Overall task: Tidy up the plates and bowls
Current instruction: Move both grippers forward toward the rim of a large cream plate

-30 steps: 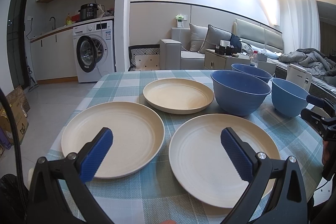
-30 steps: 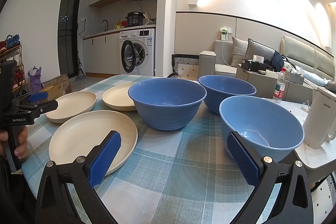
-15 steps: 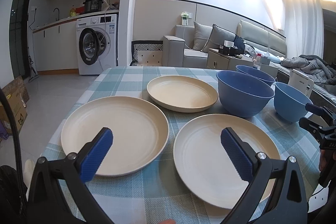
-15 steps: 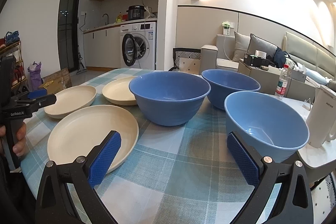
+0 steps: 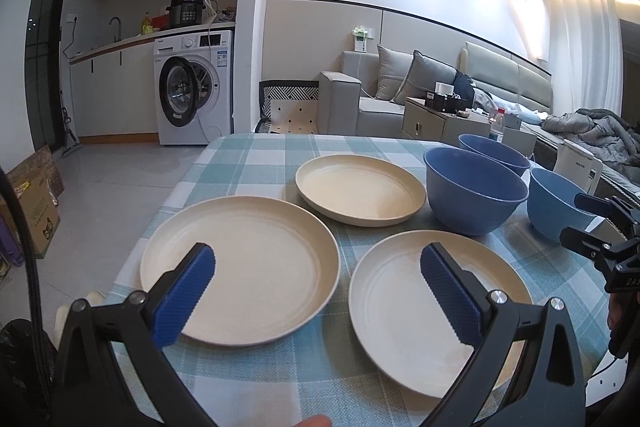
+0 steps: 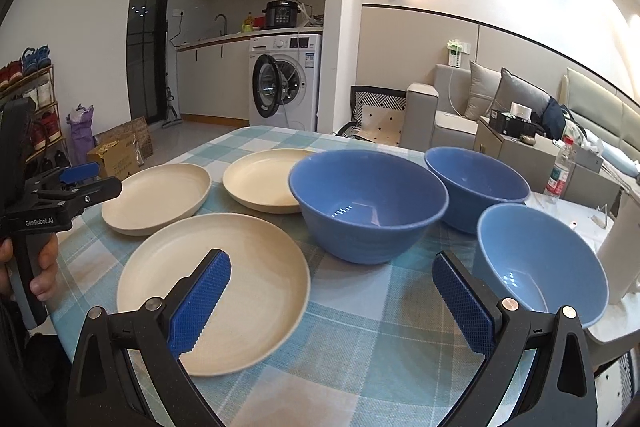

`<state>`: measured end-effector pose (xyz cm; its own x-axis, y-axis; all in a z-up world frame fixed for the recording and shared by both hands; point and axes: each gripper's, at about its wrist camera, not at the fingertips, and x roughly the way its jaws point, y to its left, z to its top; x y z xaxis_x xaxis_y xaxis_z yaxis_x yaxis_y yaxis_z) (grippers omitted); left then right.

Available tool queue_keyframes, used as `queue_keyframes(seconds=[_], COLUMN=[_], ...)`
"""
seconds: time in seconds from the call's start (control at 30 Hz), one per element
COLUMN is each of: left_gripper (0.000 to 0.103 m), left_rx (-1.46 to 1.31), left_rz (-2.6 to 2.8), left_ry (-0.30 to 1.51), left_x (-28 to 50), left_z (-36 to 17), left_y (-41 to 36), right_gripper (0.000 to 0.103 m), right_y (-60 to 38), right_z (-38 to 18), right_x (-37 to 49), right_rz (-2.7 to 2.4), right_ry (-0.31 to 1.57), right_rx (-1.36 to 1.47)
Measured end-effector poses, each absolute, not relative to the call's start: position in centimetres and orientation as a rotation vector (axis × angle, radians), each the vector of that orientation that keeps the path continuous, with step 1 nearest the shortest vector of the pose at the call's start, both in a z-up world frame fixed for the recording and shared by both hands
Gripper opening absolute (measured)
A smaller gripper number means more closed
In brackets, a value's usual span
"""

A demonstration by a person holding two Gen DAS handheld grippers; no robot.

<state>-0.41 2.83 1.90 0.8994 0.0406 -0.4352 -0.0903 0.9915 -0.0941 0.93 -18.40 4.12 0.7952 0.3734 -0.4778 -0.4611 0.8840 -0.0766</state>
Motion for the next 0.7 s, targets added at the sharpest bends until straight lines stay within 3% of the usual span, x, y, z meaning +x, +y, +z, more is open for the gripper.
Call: queue_keyframes(seconds=[0.7], left_gripper=[0.103], left_rx=[-0.078], left_rz=[0.132], left_ry=[0.481], left_x=[-0.8], left_z=[3.8], left_y=[4.6], right_gripper=[0.103], right_y=[-12.2], right_z=[6.3], right_x=[1.6], right_rz=[0.553], right_ry=[0.499], right_rx=[-0.221])
